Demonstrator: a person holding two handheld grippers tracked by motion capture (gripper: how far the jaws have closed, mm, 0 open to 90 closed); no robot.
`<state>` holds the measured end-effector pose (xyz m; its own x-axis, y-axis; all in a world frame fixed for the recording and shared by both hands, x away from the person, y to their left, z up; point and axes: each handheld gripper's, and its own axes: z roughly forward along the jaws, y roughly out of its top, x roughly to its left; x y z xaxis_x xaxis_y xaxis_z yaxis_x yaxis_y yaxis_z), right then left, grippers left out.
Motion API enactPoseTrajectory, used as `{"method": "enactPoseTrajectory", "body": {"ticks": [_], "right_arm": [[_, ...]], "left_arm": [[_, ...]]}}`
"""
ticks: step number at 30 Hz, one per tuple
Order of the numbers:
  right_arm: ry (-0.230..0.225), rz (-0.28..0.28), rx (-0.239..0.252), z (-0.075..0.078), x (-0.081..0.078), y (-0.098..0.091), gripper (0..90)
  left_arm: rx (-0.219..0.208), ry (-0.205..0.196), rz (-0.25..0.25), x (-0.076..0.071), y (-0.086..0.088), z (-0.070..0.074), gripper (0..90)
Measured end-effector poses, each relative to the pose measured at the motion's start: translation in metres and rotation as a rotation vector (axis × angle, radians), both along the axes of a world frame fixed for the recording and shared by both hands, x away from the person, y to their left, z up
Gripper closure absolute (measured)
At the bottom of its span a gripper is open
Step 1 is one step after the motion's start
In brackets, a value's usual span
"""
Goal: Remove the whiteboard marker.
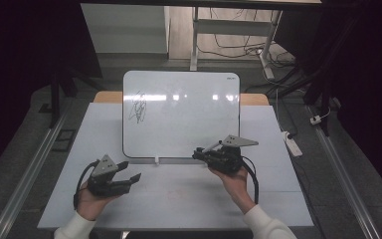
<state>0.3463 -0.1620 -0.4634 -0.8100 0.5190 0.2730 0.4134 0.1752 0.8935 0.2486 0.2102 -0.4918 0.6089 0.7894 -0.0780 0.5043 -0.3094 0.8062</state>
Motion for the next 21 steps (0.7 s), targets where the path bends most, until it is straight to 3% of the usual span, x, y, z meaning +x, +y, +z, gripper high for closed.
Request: {"method": "enactPoseTrajectory", "body": {"ticks": [10,21], "right_arm": [[-0.062,0.027,0.027,0.009,0.007,0.013,77.4],[-0.122,0.019,0.053,0.032,0.046,0.050,77.4]], "left_arm": [[0.015,0.038,0.012,0.002,0.011,-0.015,33.1],[0.042,0.044,0.004,0.005,0.010,-0.021,31.1]]}}
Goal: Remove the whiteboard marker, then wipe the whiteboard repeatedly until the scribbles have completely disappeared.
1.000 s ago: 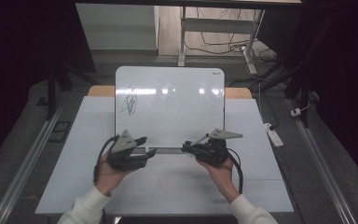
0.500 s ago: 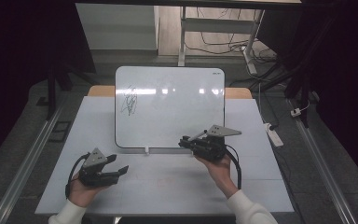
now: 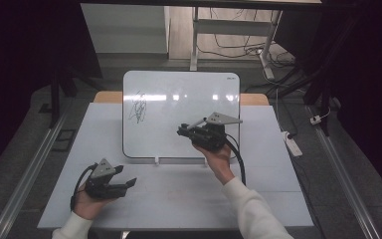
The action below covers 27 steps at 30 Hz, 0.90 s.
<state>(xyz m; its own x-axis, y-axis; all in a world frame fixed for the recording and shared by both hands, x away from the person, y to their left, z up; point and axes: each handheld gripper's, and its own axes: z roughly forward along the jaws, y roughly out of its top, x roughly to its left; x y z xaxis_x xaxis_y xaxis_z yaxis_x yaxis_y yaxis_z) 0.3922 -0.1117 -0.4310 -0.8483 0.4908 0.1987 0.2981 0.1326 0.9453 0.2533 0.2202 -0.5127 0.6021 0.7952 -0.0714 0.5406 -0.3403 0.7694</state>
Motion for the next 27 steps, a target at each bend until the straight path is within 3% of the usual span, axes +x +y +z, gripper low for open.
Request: {"method": "enactPoseTrajectory", "body": {"ticks": [8,14,23,27], "right_arm": [[-0.040,-0.028,0.009,0.024,0.031,0.033,77.3],[-0.073,-0.030,-0.012,0.035,0.050,0.064,77.3],[-0.083,-0.052,-0.044,0.038,0.079,0.101,77.4],[-0.069,-0.081,-0.031,0.033,0.097,0.110,77.4]], "left_arm": [[0.006,-0.006,-0.001,0.000,0.000,-0.001,30.4],[0.003,0.000,0.000,0.001,0.002,-0.003,30.3],[-0.005,0.004,0.008,0.002,0.006,-0.005,30.3],[0.002,0.010,0.005,0.001,0.005,-0.006,30.3]]}}
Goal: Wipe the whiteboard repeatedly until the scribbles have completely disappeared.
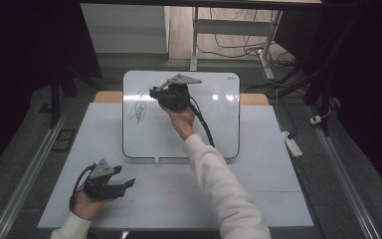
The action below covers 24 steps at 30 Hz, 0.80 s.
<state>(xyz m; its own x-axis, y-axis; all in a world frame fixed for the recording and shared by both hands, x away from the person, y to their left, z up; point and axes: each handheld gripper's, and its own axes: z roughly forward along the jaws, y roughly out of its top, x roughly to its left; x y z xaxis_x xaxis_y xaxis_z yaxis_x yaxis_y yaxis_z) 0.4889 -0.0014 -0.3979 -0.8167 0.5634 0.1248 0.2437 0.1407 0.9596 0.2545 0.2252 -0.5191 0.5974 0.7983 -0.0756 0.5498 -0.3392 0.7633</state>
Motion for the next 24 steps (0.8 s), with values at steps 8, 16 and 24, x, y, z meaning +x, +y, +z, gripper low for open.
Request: {"method": "enactPoseTrajectory", "body": {"ticks": [8,16,24], "right_arm": [[-0.007,-0.010,0.041,-0.009,0.015,0.018,77.4],[-0.056,-0.006,0.008,-0.001,0.015,0.034,77.4],[-0.050,-0.033,-0.032,-0.006,0.026,0.043,77.4]], "left_arm": [[0.000,0.012,0.012,0.000,0.003,-0.003,30.4],[0.017,0.013,0.015,-0.004,0.002,-0.003,30.4],[0.015,0.010,0.017,-0.005,0.002,-0.003,30.5]]}}
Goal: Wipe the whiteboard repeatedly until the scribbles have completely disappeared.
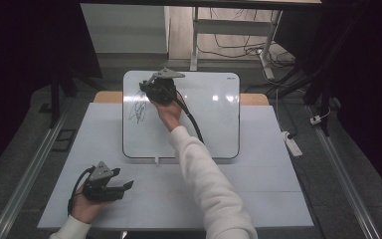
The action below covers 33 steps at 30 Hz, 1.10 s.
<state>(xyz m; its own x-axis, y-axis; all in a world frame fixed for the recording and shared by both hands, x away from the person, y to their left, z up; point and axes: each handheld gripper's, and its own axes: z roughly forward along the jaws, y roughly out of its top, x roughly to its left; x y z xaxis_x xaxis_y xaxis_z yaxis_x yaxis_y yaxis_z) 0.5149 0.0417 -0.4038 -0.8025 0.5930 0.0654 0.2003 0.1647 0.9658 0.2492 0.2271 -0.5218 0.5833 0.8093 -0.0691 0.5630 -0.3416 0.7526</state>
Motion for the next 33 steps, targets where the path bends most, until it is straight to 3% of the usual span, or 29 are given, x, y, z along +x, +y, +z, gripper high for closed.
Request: {"method": "enactPoseTrajectory", "body": {"ticks": [3,6,9,12,14,18,20,23,25,27,30,32,33], "right_arm": [[0.011,0.011,0.005,-0.004,-0.002,0.004,77.4],[0.001,0.066,-0.058,-0.011,-0.011,0.017,77.4],[-0.007,0.083,-0.073,-0.012,-0.014,0.021,77.4],[-0.014,0.009,-0.003,-0.006,-0.004,0.009,77.4],[-0.014,0.004,0.007,-0.006,-0.004,0.009,77.4],[-0.018,0.113,-0.085,-0.019,-0.019,0.026,77.4],[-0.040,0.114,-0.104,-0.019,-0.020,0.028,77.4],[-0.051,0.015,-0.030,-0.009,-0.008,0.012,77.4],[-0.064,-0.011,-0.010,-0.006,-0.004,0.006,77.4],[-0.082,0.012,-0.036,-0.008,-0.009,0.009,77.4],[-0.094,0.099,-0.088,-0.017,-0.015,0.019,77.4],[-0.099,0.087,-0.084,-0.015,-0.012,0.016,77.4],[-0.102,0.053,-0.059,-0.013,-0.010,0.013,77.4]], "left_arm": [[0.001,0.000,-0.002,0.001,0.000,0.000,30.4],[0.002,0.000,-0.003,0.001,0.000,0.000,30.4],[0.004,-0.001,-0.005,0.000,0.000,0.000,30.4],[0.002,-0.002,-0.002,-0.001,0.001,0.000,30.4],[0.001,-0.003,-0.002,0.000,0.001,0.000,30.4],[-0.001,0.000,-0.002,0.001,0.001,0.000,30.4],[-0.001,-0.001,-0.002,0.001,0.001,0.000,30.4],[-0.003,-0.004,-0.001,-0.001,0.002,0.001,30.5],[-0.005,-0.005,-0.001,-0.001,0.002,0.001,30.4],[-0.006,-0.004,-0.002,0.000,0.002,0.001,30.5],[-0.007,-0.003,-0.003,0.001,0.002,0.001,30.4],[-0.005,-0.005,-0.004,0.000,0.002,0.001,30.4],[-0.008,-0.006,-0.002,0.000,0.002,0.001,30.4]]}}
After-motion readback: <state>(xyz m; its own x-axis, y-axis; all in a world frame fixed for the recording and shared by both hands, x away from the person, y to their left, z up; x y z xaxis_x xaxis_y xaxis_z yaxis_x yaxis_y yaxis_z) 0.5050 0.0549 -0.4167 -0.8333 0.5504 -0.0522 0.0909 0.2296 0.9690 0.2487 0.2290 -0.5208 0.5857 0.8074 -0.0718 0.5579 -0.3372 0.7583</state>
